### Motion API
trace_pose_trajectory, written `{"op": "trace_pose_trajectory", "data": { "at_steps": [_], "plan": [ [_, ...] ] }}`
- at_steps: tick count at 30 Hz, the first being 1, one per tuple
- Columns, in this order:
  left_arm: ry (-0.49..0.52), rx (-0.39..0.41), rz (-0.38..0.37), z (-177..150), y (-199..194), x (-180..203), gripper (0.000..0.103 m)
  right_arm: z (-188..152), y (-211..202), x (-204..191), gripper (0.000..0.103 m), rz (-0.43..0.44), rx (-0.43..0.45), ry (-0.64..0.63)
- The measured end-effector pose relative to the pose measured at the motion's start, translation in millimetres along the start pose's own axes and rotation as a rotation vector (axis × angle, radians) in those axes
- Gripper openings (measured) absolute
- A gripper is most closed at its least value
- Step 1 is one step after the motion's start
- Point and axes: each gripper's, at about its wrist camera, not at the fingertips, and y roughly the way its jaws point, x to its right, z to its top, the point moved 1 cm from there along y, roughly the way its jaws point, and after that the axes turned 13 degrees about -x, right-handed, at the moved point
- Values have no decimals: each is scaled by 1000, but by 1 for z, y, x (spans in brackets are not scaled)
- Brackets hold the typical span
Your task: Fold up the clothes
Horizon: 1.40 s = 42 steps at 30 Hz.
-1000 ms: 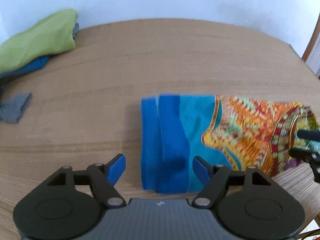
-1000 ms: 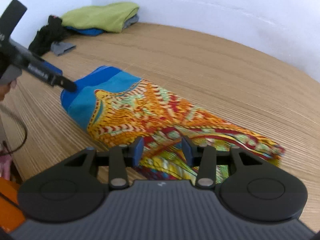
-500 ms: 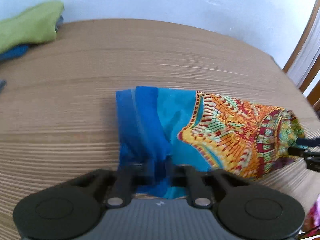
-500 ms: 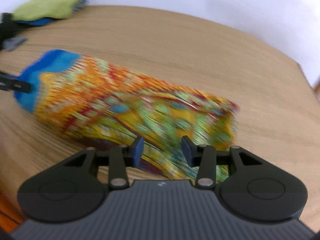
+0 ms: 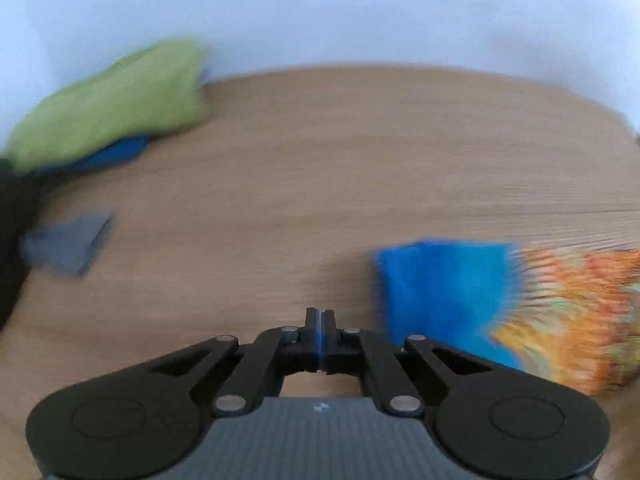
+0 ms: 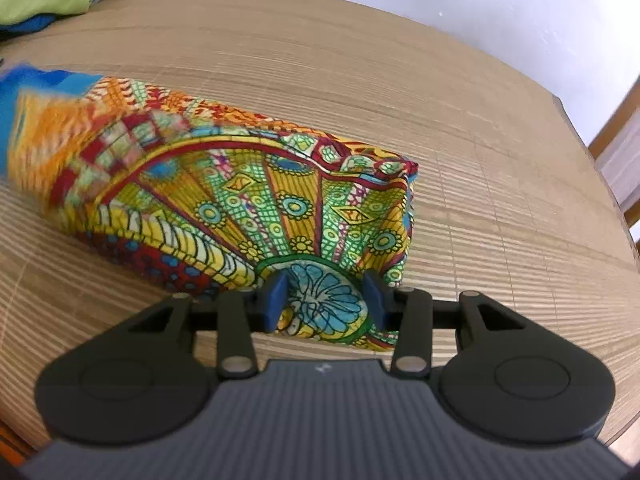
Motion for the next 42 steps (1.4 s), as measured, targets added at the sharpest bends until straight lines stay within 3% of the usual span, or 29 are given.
{"op": "trace_pose_trajectory", "data": {
  "at_steps": [5, 10, 12, 15, 16, 19, 22, 25, 27, 29, 32, 34, 35, 36, 39, 40, 42],
  "plan": [
    [15, 53, -154, -2, -17, -4, 9, 6, -15, 3, 45, 22, -10, 6],
    [116, 17, -391, 7, -6, 36, 18, 34, -46, -5, 45, 222, 107, -15],
    [186, -29, -449, 12, 10, 61, 19, 51, -36, -14, 45, 300, 93, -39],
    [244, -96, -433, 27, 51, 89, 19, 76, -4, -28, 45, 355, 35, -61],
    [228, -83, -414, 31, 61, 90, 10, 84, 9, -33, 45, 338, 22, -63],
    [123, -60, -355, 52, 83, 79, 9, 107, 45, -38, 44, 176, 83, -26],
    [48, -51, -300, 65, 87, 57, 12, 116, 53, -14, 44, 142, 141, 185],
    [47, -63, -384, 59, 73, 48, 21, 101, 34, 16, 45, 122, 202, 350],
    [109, -70, -468, 47, 56, 59, 32, 83, 14, 30, 45, 213, 200, 382],
    [184, -90, -563, 30, 43, 81, 45, 63, -1, 34, 45, 305, 184, 379],
    [280, -125, -647, 4, 43, 127, 45, 44, -2, 24, 45, 342, 135, 287],
    [319, -126, -571, 0, 57, 154, 44, 42, 10, 22, 45, 317, 131, 252],
    [311, -112, -549, 2, 64, 160, 34, 43, 17, 23, 45, 301, 139, 244],
    [290, -93, -539, 6, 71, 162, 34, 44, 24, 25, 45, 284, 147, 237],
    [180, -108, -511, 35, 86, 156, 19, 53, 43, 44, 44, 239, 175, 258],
    [163, -88, -472, 42, 88, 153, 19, 59, 48, 55, 44, 223, 187, 279],
    [122, -77, -362, 47, 90, 146, 33, 67, 57, 72, 44, 168, 213, 302]
  ]
}}
